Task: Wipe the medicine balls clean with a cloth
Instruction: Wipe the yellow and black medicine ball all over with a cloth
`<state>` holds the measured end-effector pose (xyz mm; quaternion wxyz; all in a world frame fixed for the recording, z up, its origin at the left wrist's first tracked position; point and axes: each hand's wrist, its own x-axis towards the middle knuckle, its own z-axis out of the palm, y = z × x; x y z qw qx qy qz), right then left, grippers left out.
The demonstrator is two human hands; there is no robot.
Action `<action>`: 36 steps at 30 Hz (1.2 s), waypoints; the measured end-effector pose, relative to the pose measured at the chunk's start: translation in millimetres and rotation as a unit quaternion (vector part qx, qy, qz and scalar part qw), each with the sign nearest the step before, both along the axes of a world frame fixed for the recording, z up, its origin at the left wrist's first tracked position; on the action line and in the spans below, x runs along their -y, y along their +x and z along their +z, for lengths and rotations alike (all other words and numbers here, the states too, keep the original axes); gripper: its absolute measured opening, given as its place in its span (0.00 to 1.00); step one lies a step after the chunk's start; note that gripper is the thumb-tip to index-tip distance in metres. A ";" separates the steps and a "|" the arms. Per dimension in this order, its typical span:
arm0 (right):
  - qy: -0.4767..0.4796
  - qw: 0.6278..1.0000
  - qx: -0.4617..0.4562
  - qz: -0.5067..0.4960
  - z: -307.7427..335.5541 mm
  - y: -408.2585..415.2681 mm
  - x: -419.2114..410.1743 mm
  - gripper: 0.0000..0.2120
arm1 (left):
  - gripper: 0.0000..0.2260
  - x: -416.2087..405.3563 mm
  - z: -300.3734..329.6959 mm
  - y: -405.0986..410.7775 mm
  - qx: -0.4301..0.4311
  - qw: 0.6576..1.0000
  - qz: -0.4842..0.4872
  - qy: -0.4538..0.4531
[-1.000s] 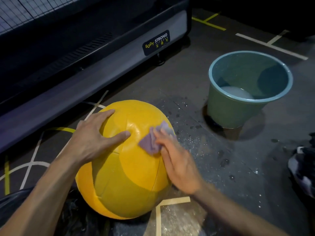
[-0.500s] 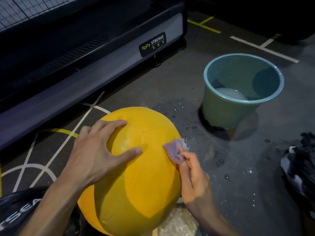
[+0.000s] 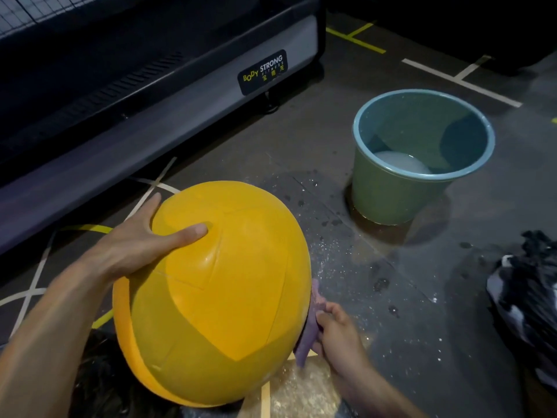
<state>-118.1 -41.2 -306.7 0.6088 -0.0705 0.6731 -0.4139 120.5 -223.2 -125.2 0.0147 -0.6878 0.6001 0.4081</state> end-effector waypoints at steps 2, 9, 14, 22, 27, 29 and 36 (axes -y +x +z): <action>0.017 0.997 0.053 -0.046 0.6 -1.4 4.9 0.11 | 0.68 -4.9 1.3 -3.9 -0.002 1.000 -0.012 -0.013; -0.047 0.991 0.103 -0.066 18.0 -21.8 -9.2 0.09 | 0.64 -40.6 21.3 -20.4 -0.030 0.993 -0.032 -0.109; -0.170 0.979 -0.021 -0.114 57.1 -67.3 17.5 0.10 | 0.57 -66.0 36.1 -23.4 -0.110 0.972 0.004 -0.206; -0.219 0.937 -0.264 -0.060 64.0 -110.3 35.2 0.08 | 0.62 -125.6 -33.5 -41.9 -0.211 0.973 0.025 -0.094; -0.214 0.927 -0.305 -0.047 58.0 -110.4 29.5 0.08 | 0.46 -107.5 -25.1 -18.2 -0.169 0.973 0.003 -0.160; -0.215 0.925 -0.311 -0.041 58.8 -109.1 29.6 0.07 | 0.46 -90.7 -10.7 -23.0 -0.152 0.958 -0.019 -0.242; -0.216 0.916 -0.333 -0.058 83.5 -88.7 25.1 0.10 | 0.46 -73.8 -8.9 -55.8 -0.116 0.935 -0.122 -0.311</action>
